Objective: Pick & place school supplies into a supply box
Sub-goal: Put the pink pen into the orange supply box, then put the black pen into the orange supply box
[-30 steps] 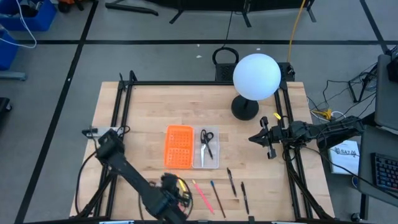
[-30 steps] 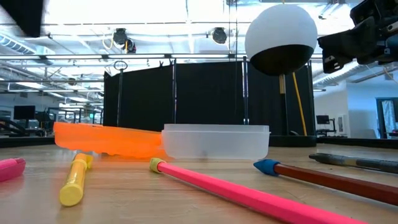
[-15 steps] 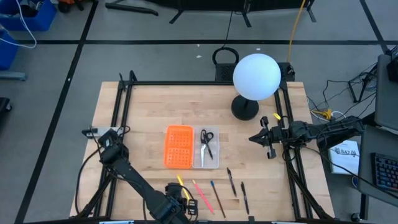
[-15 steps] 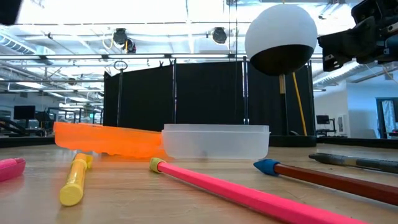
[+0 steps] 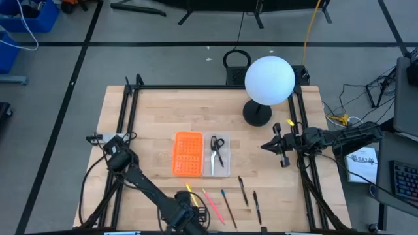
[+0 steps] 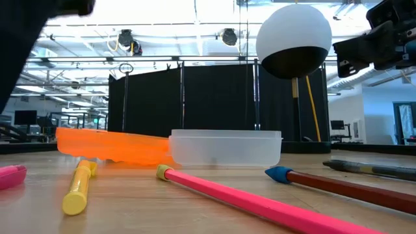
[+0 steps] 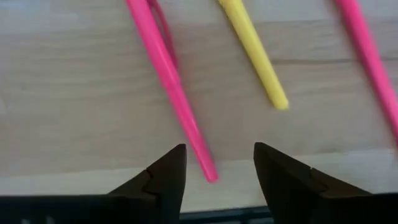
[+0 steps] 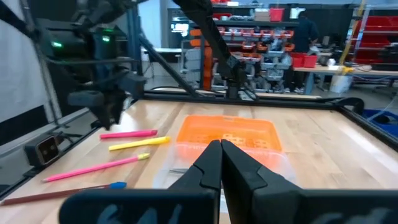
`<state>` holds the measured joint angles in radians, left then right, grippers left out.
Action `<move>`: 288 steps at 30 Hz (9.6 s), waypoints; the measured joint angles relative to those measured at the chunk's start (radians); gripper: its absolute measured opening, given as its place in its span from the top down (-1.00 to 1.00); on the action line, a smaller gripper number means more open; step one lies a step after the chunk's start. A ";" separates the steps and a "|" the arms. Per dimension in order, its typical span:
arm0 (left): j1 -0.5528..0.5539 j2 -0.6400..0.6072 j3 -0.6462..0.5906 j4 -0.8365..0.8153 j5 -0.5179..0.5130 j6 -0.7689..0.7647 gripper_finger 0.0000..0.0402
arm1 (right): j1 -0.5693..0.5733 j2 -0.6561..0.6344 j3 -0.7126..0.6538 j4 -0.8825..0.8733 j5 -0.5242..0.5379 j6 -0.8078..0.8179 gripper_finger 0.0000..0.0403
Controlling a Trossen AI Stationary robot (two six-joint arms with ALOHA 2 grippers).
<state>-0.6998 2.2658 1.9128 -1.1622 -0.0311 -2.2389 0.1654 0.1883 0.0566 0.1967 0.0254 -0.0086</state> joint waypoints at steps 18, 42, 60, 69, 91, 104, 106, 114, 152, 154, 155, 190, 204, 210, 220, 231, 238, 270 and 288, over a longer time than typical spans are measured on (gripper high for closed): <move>0.013 -0.010 -0.230 0.204 0.088 0.114 0.45 | 0.000 0.000 0.000 -0.004 -0.031 0.045 1.00; -0.021 -0.102 -0.110 0.095 -0.075 0.078 0.88 | 0.000 0.002 0.000 -0.008 -0.031 0.029 1.00; 0.238 -0.100 0.078 -0.009 -0.172 0.516 0.88 | 0.000 0.002 0.000 -0.009 -0.031 0.030 1.00; 0.435 -0.101 0.078 -0.014 -0.078 0.716 0.87 | 0.000 0.002 0.000 -0.019 -0.031 0.027 1.00; 0.614 -0.101 -0.154 0.152 0.058 0.815 0.88 | 0.000 0.002 0.000 -0.045 -0.031 0.023 1.00; 0.627 -0.102 -0.224 0.209 0.073 0.764 0.88 | 0.000 0.002 0.000 -0.044 -0.031 0.023 1.00; 0.624 -0.103 -0.234 0.239 0.091 0.764 0.82 | 0.000 0.002 0.000 -0.044 -0.031 0.023 1.00; 0.619 -0.103 -0.232 0.304 0.071 0.809 0.43 | 0.000 0.002 0.000 -0.044 -0.031 0.023 1.00; 0.459 -0.910 -0.299 0.332 -0.508 2.346 0.97 | 0.000 0.002 0.000 0.032 -0.139 -0.086 1.00; 0.537 -0.995 -0.391 0.444 -0.397 2.438 0.98 | 0.000 0.002 0.000 0.037 -0.139 -0.097 1.00; 0.576 -1.044 -0.445 0.496 -0.346 2.471 0.98 | 0.000 0.002 0.000 0.041 -0.139 -0.110 1.00; 0.671 -2.137 -1.745 1.200 0.005 2.435 0.99 | 0.000 0.035 -0.001 0.061 0.178 -0.055 1.00; 0.671 -2.142 -1.813 1.170 0.004 2.308 0.96 | 0.122 0.400 0.216 0.050 0.344 0.230 1.00; 0.671 -2.142 -1.813 1.163 0.004 2.308 0.87 | 0.317 0.809 0.627 -0.274 0.528 0.329 1.00; 0.671 -2.142 -1.813 1.098 0.003 2.368 0.96 | 0.481 1.473 1.480 -1.115 0.413 0.895 1.00; 0.671 -2.142 -1.813 1.085 -0.106 2.437 0.81 | 0.560 1.802 1.759 -1.341 0.022 1.651 1.00; 0.672 -2.142 -1.813 1.143 -0.108 2.387 0.83 | 0.660 1.822 1.679 -1.303 0.148 2.008 0.99; 0.672 -2.142 -1.813 1.127 -0.101 2.339 0.78 | 0.641 1.814 1.215 -0.966 -0.084 2.000 0.36; 0.671 -2.142 -1.813 1.115 -0.100 2.273 0.78 | 0.654 1.706 1.178 -0.954 0.052 1.907 0.90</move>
<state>-0.0284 0.1238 0.1001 -0.0470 -0.1314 0.0340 0.8195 1.8943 1.2348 -0.7575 0.0770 1.8980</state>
